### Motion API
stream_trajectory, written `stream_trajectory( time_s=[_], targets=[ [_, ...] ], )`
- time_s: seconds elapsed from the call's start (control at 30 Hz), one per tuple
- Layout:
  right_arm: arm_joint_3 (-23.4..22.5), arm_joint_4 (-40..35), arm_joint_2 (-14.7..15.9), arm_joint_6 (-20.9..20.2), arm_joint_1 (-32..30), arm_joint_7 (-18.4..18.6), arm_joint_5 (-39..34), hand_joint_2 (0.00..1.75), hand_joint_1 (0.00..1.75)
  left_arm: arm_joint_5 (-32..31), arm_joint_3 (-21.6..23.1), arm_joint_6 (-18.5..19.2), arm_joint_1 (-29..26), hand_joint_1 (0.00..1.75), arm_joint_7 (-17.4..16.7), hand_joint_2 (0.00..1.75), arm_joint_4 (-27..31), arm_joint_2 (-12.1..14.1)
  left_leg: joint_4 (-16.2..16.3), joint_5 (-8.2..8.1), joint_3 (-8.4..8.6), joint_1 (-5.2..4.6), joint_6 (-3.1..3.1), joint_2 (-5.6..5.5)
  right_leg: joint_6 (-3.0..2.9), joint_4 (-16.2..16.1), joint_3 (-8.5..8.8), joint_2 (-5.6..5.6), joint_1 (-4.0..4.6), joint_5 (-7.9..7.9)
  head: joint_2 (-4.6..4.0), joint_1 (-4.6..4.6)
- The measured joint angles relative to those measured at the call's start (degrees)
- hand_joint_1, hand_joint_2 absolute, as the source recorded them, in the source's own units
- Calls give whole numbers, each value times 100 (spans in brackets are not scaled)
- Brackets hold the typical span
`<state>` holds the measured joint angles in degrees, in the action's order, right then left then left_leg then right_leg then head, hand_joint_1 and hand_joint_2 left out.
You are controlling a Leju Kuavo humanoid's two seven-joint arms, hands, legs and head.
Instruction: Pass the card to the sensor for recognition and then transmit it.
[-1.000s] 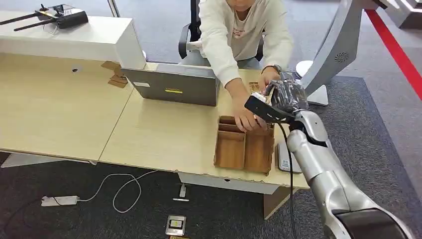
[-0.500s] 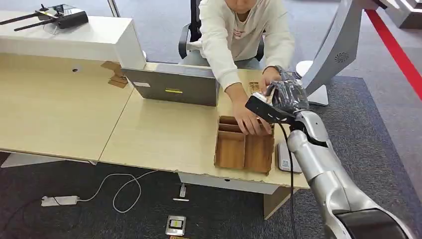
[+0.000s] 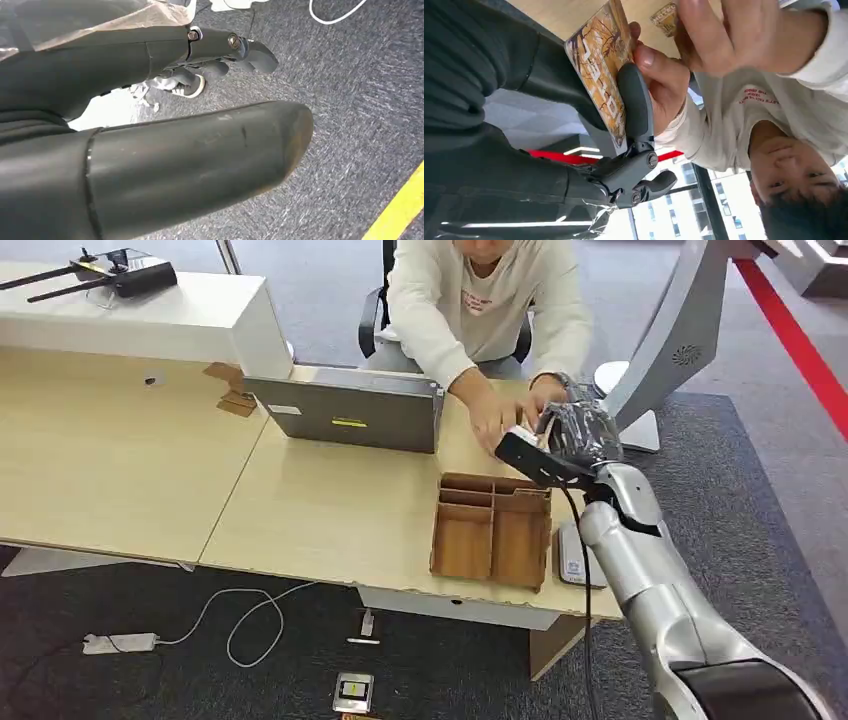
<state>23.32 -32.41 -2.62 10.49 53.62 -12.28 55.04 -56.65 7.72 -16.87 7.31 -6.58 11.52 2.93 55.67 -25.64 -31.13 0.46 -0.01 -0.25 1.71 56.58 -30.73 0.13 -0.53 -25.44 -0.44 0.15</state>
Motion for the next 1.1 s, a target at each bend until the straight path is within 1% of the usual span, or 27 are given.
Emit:
stream_trajectory(
  time_s=[0.2,0.43,0.67,0.77,0.9,0.93,1.0,1.1],
  targets=[
    [2,-2,-7,116,-3,53,55,175,0,11,46,-11,-1,0,-2,0,0,0,0,0,0,0,0,0,0,0,0,0,0,0,0,0],
    [2,-13,-52,352,-3,81,48,175,0,65,48,-31,-2,0,0,0,0,0,0,1,1,0,0,0,0,0,1,0,0,0,0,0],
    [0,-301,-15,485,-60,214,-184,175,0,179,48,-61,-5,0,-4,0,0,0,1,0,1,0,0,0,0,-1,-2,0,0,0,0,0],
    [-33,-595,147,577,-205,391,-357,175,0,282,46,-68,-11,0,-31,0,0,-2,3,0,2,0,0,0,0,-4,-3,0,-1,0,0,-2],
    [-265,-1137,558,818,-599,619,-606,175,0,435,44,-76,-37,0,-88,0,-2,-4,6,-1,3,0,2,-5,2,-10,1,-4,-1,-1,0,0],
    [-356,-1269,701,928,-741,719,-627,175,0,485,39,-76,-43,0,-114,0,-2,-6,6,-2,3,0,2,-4,2,-13,2,-4,-2,-1,0,0],
    [-581,-1482,979,1213,-1071,795,-669,175,0,551,31,-79,-47,0,-146,0,-2,-7,7,-5,4,-1,7,-5,2,-16,5,-4,-2,0,0,2],
    [-932,-1543,1395,1664,-1529,1089,-614,175,0,627,26,-81,-49,0,-232,0,-2,-7,9,-8,3,-6,10,-5,4,-20,5,-4,-5,-1,0,-2]
  ],
)
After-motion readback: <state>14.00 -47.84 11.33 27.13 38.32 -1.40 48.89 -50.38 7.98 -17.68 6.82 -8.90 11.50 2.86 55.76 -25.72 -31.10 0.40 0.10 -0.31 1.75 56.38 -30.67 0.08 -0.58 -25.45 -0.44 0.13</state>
